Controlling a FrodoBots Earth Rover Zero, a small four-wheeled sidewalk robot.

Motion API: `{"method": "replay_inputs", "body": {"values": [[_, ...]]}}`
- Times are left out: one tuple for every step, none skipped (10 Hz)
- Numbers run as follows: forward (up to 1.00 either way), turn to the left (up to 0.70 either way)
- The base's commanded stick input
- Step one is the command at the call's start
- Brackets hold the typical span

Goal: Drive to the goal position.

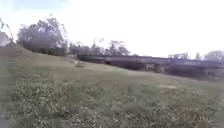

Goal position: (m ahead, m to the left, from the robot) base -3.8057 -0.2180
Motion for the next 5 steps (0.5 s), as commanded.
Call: {"method": "replay_inputs", "body": {"values": [[0.22,0.0],[0.22,0.0],[0.22,-0.01],[0.22,-0.03],[0.22,-0.06]]}}
